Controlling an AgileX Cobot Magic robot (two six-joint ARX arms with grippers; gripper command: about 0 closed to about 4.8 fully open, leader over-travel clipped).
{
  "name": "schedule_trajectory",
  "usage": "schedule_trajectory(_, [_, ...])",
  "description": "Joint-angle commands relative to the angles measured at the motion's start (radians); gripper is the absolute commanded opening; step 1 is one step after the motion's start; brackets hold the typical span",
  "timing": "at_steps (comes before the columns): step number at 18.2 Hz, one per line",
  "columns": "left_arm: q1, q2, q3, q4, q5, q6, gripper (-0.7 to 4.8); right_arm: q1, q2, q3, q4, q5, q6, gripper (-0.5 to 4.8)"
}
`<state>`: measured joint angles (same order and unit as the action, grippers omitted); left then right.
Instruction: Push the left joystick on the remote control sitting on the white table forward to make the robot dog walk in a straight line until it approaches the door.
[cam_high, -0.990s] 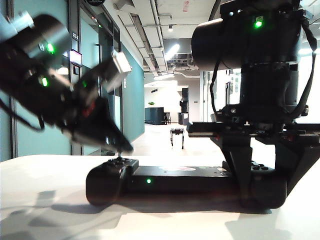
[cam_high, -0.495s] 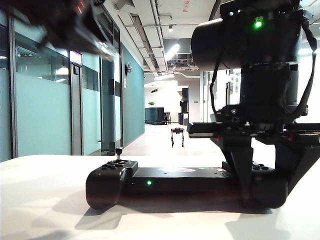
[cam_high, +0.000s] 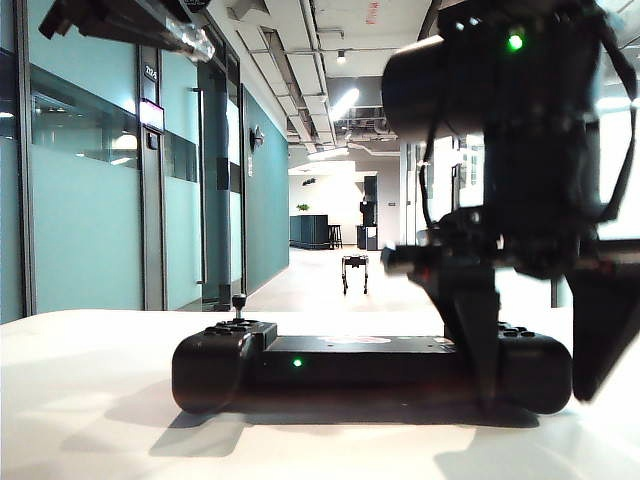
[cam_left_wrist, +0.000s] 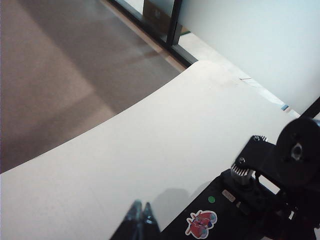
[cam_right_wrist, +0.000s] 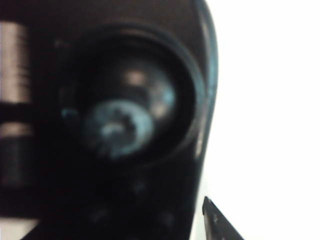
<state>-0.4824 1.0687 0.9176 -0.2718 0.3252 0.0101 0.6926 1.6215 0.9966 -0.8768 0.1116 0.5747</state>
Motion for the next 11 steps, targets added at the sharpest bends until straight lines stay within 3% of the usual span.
schedule_trajectory(1, [-0.001,-0.016,0.003,-0.019,0.0,0.008,-0.05,0.003,-0.007,0.092,-0.087,0.002,-0.037,3.42])
schedule_trajectory(4, [-0.001,-0.035,0.003,-0.046,-0.001,-0.011,-0.05,0.004,-0.018,0.185,-0.212,0.0,-0.08,3.42])
schedule_trajectory(5, [-0.001,-0.042,0.003,-0.059,-0.013,-0.011,-0.05,0.011,-0.039,0.207,-0.243,0.003,-0.087,3.11])
schedule_trajectory(6, [-0.001,-0.058,0.003,-0.094,-0.034,-0.011,-0.05,0.022,-0.091,0.223,-0.257,0.002,-0.097,1.2])
schedule_trajectory(7, [-0.001,-0.075,0.002,-0.121,-0.037,-0.014,-0.05,0.024,-0.153,0.225,-0.257,0.003,-0.097,-0.06])
schedule_trajectory(11, [-0.001,-0.152,-0.033,-0.131,-0.045,-0.023,-0.05,0.029,-0.336,0.222,-0.197,0.112,-0.167,-0.06])
